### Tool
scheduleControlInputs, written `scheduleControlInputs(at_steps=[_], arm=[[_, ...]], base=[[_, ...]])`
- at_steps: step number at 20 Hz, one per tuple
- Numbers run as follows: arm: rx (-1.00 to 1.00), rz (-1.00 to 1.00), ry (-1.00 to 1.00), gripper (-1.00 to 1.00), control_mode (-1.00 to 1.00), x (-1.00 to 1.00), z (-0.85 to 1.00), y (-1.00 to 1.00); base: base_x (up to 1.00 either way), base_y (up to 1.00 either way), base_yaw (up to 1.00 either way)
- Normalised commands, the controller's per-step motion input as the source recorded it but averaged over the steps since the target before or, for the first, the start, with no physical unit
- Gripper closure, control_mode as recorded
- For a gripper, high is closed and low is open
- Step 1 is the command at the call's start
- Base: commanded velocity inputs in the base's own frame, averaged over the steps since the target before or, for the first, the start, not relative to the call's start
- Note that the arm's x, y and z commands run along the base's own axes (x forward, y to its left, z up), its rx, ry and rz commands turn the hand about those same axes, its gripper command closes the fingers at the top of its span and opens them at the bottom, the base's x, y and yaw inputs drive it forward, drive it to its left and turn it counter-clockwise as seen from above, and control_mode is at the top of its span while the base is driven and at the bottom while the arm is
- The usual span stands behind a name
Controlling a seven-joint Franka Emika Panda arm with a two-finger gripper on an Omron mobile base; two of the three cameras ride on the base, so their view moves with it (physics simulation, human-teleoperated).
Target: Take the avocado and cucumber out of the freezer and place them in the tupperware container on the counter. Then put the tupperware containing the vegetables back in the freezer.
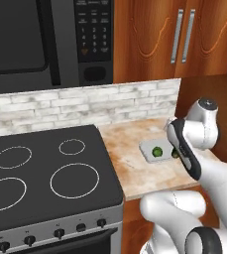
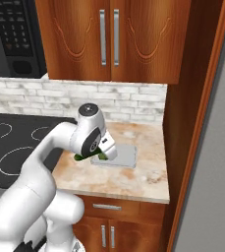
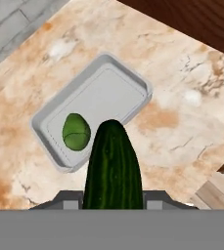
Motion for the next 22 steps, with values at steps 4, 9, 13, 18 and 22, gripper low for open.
scheduleControlInputs(at_steps=[4, 9, 13, 18, 22], arm=[[0.00, -0.03, 0.08, 1.00, -1.00, 0.57, -0.34, -0.01], [0.02, -0.10, 0.05, 1.00, -1.00, 0.44, -0.15, 0.00], [0.03, -0.11, 0.03, 1.00, -1.00, 0.26, -0.19, 0.00], [0.04, -0.11, 0.00, 1.00, -1.00, 0.22, -0.30, 0.00], [0.04, -0.11, 0.00, 1.00, -1.00, 0.21, -0.31, -0.04]], base=[[0.00, 0.00, 0.00], [0.00, 0.00, 0.00], [0.00, 0.00, 0.00], [0.00, 0.00, 0.00], [0.00, 0.00, 0.00]])
